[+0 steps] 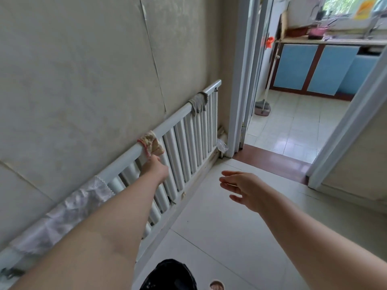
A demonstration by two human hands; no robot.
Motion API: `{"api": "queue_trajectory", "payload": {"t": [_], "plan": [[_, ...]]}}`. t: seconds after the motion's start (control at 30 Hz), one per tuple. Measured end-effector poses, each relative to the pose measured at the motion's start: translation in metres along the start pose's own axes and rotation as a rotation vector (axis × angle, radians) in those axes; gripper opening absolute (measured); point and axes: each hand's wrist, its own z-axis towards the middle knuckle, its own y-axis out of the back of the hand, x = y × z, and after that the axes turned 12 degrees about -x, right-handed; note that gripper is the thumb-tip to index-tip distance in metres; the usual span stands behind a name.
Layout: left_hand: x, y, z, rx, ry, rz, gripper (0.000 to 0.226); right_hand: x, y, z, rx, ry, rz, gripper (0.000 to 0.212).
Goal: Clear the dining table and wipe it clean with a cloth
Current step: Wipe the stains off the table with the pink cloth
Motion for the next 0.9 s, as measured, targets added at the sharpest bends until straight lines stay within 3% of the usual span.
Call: {"api": "queue_trajectory", "payload": {"t": [0.17,0.4,0.53,0.7,0.8,0.9], "plan": [[-0.017,-0.011,0.055,-0.047,-0.029,0.084,0.041,0.031,-0.016,0.035,-0.04,0.031,-0.035,0.02],[-0.025,-0.018,0.147,-0.173,-0.15,0.33,0.055,0.06,-0.054,0.094,-0.014,0.01,-0.051,0.02],[-0.028,-0.023,0.172,-0.135,-0.228,0.506,0.061,0.062,-0.062,0.12,-0.051,-0.007,-0.073,0.019],[-0.031,-0.029,0.198,-0.163,-0.463,0.753,0.035,0.061,-0.065,0.14,-0.076,-0.025,-0.077,0.019],[-0.039,-0.032,0.209,-0.156,-0.534,0.738,0.026,0.062,-0.065,0.148,-0.082,-0.029,-0.077,0.018],[-0.061,-0.047,0.201,-0.102,-0.57,0.639,0.038,0.058,-0.057,0.152,-0.116,-0.045,-0.067,0.018]]}}
